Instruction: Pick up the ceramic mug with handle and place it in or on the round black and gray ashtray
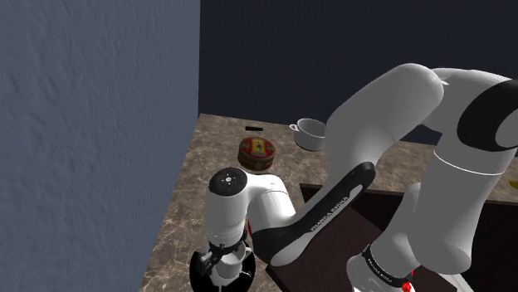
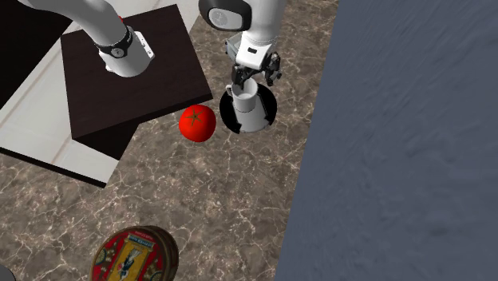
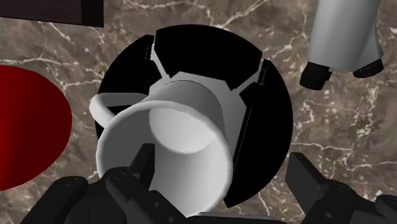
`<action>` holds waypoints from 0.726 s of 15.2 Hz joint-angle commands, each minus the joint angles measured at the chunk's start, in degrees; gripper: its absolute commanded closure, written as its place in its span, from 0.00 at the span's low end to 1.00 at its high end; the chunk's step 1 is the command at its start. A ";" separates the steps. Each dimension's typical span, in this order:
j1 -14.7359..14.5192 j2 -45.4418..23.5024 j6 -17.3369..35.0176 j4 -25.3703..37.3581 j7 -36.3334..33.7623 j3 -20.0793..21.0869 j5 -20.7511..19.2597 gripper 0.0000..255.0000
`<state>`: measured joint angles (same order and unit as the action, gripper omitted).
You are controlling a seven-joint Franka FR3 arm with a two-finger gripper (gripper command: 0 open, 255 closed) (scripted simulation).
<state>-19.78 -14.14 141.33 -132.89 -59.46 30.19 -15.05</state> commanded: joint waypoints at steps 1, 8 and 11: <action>0.85 2.64 -2.62 0.48 1.95 1.13 2.58 0.00; 1.40 5.52 -5.68 1.22 3.83 2.06 5.30 0.00; 1.40 5.52 -5.68 1.22 3.83 2.06 5.30 0.00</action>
